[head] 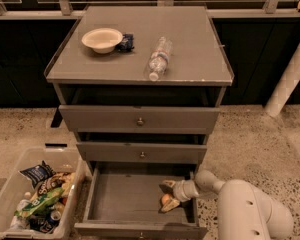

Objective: Pick orange from bottom drawer and place on counter

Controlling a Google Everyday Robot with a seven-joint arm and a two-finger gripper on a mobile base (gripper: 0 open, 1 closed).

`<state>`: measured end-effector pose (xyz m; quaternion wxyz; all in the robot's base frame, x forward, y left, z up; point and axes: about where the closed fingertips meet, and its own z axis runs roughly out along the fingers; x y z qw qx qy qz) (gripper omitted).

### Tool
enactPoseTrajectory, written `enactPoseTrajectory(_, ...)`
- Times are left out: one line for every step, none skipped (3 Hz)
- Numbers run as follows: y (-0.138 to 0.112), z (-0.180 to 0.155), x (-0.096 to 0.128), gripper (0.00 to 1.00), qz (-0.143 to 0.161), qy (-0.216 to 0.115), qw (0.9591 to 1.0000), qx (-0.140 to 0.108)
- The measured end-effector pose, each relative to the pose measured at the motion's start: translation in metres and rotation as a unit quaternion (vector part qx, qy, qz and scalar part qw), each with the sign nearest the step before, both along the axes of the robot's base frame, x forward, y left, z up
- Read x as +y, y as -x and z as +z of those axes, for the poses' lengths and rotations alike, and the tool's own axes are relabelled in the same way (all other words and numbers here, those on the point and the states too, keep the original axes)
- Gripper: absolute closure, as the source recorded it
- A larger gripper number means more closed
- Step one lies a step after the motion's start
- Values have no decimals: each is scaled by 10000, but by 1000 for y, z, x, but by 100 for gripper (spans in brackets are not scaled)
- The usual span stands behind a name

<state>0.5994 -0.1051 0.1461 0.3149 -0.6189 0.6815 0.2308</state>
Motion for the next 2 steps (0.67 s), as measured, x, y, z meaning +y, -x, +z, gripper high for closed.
enactPoseTrajectory(0, 0, 0, 0, 0, 0, 10000, 0)
enactPoseTrajectory(0, 0, 0, 0, 0, 0, 10000, 0)
